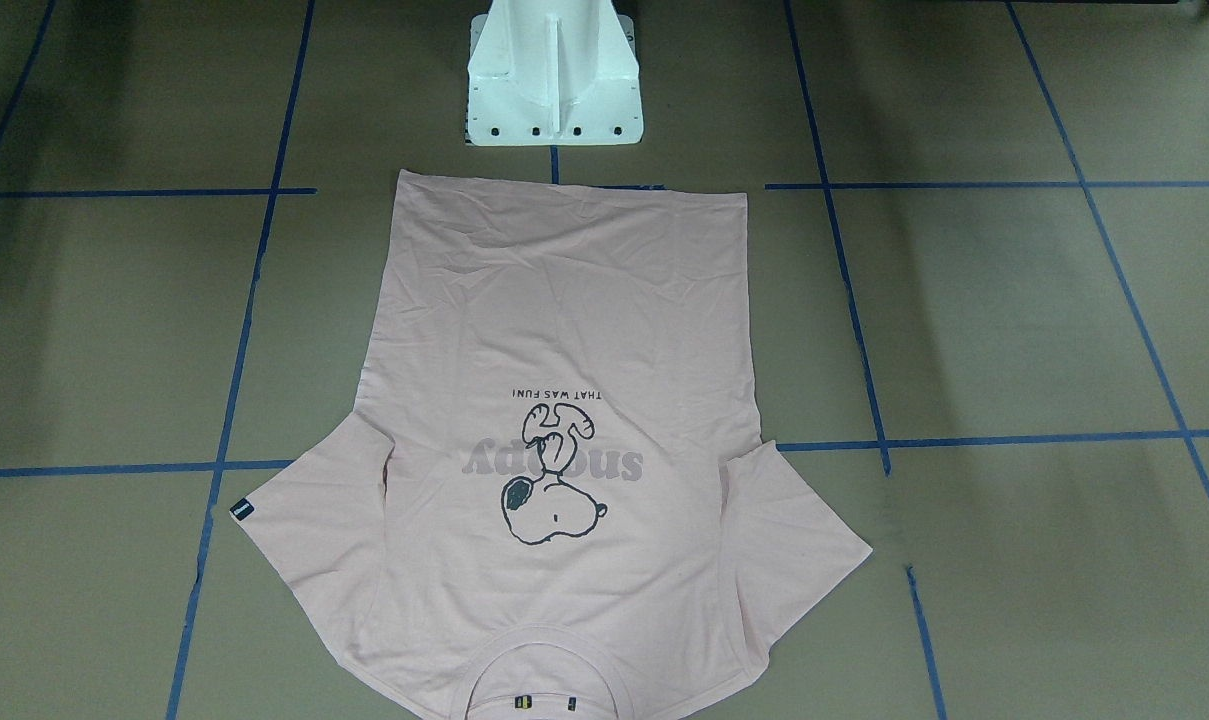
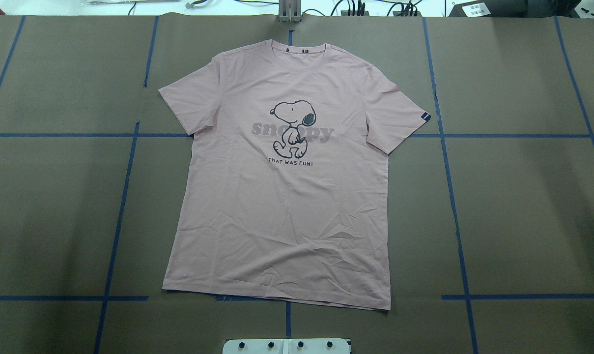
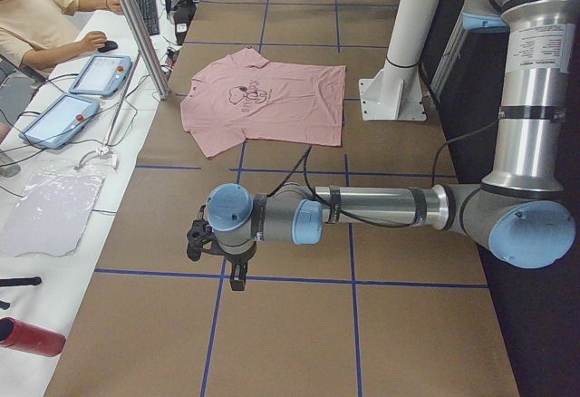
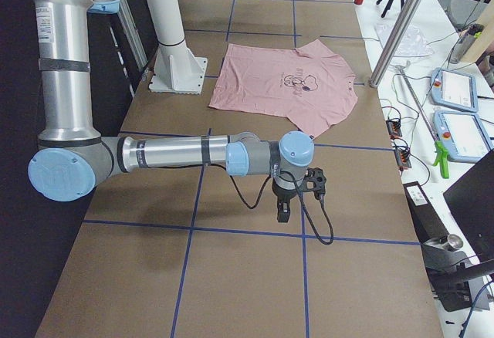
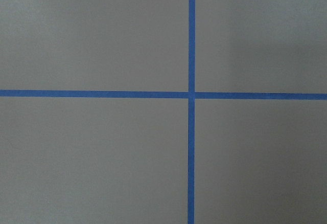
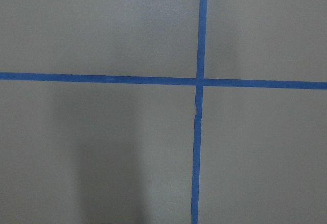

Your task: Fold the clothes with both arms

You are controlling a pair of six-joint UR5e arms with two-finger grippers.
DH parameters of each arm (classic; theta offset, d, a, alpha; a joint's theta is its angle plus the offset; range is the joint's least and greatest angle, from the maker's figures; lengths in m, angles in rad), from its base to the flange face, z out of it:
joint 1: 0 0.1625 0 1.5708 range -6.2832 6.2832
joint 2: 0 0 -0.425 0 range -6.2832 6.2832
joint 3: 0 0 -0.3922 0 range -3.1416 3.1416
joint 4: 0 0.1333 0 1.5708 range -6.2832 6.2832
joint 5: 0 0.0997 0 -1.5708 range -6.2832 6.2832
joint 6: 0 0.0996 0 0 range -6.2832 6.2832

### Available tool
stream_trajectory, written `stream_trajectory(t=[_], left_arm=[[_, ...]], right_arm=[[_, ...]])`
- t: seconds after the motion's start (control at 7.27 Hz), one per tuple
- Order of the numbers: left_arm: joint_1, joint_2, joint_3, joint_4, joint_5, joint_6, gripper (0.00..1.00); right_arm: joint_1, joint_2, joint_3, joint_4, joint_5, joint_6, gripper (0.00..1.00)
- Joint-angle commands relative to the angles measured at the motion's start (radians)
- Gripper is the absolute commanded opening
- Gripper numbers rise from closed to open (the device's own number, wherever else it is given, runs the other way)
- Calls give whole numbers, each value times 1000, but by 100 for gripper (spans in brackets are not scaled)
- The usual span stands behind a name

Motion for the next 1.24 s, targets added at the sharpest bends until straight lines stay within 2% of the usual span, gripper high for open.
stream_trajectory(t=[0.0, 0.28, 0.41, 0.55, 0.69, 0.96, 1.1], left_arm=[[0, -1, -23, -20, -16, 12, 100], [0, 3, -39, -19, -25, 9, 100], [0, 3, -40, -20, -28, 4, 100], [2, 3, -34, -22, -30, 3, 100], [2, 5, -37, -22, -30, 3, 100], [2, 5, -37, -23, -83, 6, 100], [2, 5, -39, -25, -120, 6, 100]], right_arm=[[-2, -6, -7, 10, 16, 5, 100], [-3, -6, -6, 10, 22, 20, 100], [-34, 5, 0, 31, 63, 19, 100], [-93, 8, -13, 157, 77, 19, 100], [-156, 37, -32, 253, 73, 112, 100], [-297, 182, -56, 275, 47, 403, 100], [-363, 295, -114, 275, -8, 566, 100]])
